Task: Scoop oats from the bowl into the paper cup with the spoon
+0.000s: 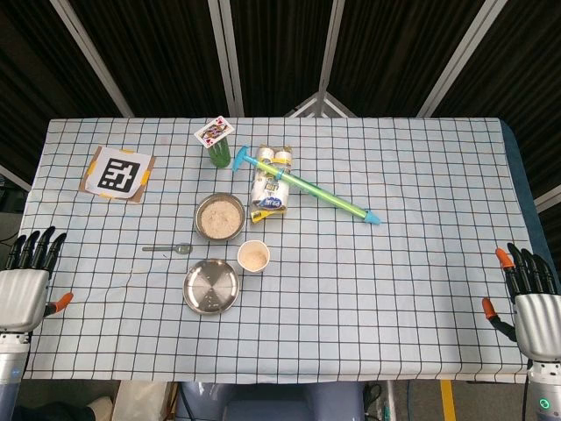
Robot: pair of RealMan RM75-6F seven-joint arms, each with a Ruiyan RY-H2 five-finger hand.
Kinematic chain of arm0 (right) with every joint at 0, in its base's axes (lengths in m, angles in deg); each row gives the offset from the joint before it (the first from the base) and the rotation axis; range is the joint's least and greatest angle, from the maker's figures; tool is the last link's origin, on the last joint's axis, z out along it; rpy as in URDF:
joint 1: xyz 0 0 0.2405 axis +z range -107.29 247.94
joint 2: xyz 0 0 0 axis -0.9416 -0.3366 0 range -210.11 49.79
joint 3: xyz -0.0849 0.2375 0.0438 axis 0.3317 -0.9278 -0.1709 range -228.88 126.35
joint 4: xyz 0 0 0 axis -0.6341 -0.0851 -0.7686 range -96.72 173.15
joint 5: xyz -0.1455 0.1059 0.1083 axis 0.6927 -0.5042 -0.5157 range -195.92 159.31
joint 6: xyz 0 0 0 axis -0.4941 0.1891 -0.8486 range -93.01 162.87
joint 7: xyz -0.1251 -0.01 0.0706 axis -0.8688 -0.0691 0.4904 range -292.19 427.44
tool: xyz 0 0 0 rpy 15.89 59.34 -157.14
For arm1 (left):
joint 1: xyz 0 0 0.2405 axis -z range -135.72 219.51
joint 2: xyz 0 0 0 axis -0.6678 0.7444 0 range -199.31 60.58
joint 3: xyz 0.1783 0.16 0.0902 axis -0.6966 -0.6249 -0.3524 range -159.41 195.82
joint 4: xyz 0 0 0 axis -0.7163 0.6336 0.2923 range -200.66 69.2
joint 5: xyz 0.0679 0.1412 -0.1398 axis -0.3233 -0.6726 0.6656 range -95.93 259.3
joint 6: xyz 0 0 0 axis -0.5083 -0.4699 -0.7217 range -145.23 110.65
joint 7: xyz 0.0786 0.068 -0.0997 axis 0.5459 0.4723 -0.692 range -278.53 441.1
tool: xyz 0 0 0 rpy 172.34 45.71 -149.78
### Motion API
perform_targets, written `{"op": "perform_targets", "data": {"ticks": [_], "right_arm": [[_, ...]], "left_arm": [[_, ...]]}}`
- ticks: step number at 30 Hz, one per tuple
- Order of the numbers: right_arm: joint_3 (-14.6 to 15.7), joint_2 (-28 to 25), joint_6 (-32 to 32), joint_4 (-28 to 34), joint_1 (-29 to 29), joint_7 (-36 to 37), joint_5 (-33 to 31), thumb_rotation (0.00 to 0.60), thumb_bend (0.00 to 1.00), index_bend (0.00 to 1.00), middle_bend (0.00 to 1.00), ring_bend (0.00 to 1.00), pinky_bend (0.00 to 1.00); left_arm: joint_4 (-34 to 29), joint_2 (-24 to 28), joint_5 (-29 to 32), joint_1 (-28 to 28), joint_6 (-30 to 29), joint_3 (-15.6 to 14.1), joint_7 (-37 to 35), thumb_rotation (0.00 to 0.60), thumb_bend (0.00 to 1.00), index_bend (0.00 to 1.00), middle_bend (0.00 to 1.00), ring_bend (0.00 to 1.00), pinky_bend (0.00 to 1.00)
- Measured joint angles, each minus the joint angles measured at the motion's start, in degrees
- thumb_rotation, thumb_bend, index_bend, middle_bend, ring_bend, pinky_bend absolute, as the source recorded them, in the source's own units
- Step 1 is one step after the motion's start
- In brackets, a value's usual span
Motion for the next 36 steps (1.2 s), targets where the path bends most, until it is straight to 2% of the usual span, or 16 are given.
{"op": "perform_targets", "data": {"ticks": [12, 14, 15, 16, 17, 19, 20, 22, 25, 28, 36], "right_arm": [[-0.1, 0.0, -0.1, 0.0, 0.0, 0.1, 0.0, 0.600, 0.38, 0.00, 0.04, 0.00, 0.09], [0.0, 0.0, 0.0, 0.0, 0.0, 0.2, 0.0, 0.600, 0.38, 0.00, 0.04, 0.00, 0.09], [0.0, 0.0, 0.1, 0.0, 0.0, 0.4, -0.1, 0.600, 0.38, 0.00, 0.04, 0.00, 0.09], [0.0, -0.1, 0.2, 0.0, 0.1, 0.5, -0.1, 0.600, 0.38, 0.00, 0.04, 0.00, 0.09], [0.0, -0.1, 0.1, -0.1, 0.1, 0.5, 0.0, 0.600, 0.38, 0.00, 0.04, 0.00, 0.09], [0.0, -0.1, 0.0, -0.2, 0.0, 0.7, 0.0, 0.600, 0.38, 0.00, 0.04, 0.00, 0.09], [0.0, 0.0, 0.0, -0.3, 0.0, 0.7, 0.1, 0.600, 0.38, 0.00, 0.04, 0.00, 0.09], [0.1, 0.0, -0.1, -0.4, 0.0, 0.9, 0.1, 0.600, 0.38, 0.00, 0.04, 0.00, 0.09], [0.1, 0.1, -0.3, -0.5, -0.1, 1.0, 0.2, 0.600, 0.38, 0.00, 0.04, 0.00, 0.09], [0.0, 0.3, -0.7, -0.7, -0.2, 0.7, 0.4, 0.600, 0.38, 0.00, 0.04, 0.00, 0.09], [-0.1, 0.6, -1.1, -1.0, -0.2, 1.0, 0.5, 0.600, 0.38, 0.00, 0.04, 0.00, 0.09]], "left_arm": [[-0.4, 0.0, 0.4, 0.2, 0.9, -0.2, 0.5, 0.600, 0.03, 0.00, 0.00, 0.00, 0.01], [-0.8, 0.1, 1.0, 0.4, 1.5, -0.1, 0.8, 0.600, 0.03, 0.00, 0.01, 0.05, 0.11], [-1.0, 0.1, 1.4, 0.5, 1.8, 0.0, 0.8, 0.600, 0.03, 0.00, 0.07, 0.14, 0.24], [-1.3, 0.2, 2.0, 0.7, 2.3, 0.2, 1.0, 0.600, 0.04, 0.00, 0.18, 0.29, 0.40], [-1.5, 0.3, 2.4, 0.9, 2.6, 0.5, 1.2, 0.600, 0.04, 0.01, 0.29, 0.40, 0.52], [-1.9, 0.3, 3.3, 1.6, 3.2, 1.3, 1.9, 0.600, 0.09, 0.09, 0.58, 0.66, 0.78], [-2.0, 0.3, 3.7, 2.0, 3.6, 1.7, 2.3, 0.600, 0.12, 0.15, 0.65, 0.72, 0.83], [-2.0, 0.1, 4.8, 3.0, 5.0, 2.4, 2.9, 0.600, 0.19, 0.32, 0.79, 0.82, 0.94], [-2.0, -0.3, 7.8, 4.7, 8.3, 3.4, 3.9, 0.600, 0.24, 0.41, 0.90, 0.90, 1.00], [-2.0, -1.1, 12.0, 7.1, 12.2, 4.9, 5.3, 0.600, 0.28, 0.46, 0.97, 0.96, 1.00], [0.2, -4.8, 24.8, 14.9, 21.6, 8.8, 11.7, 0.600, 0.36, 0.51, 1.00, 1.00, 1.00]]}}
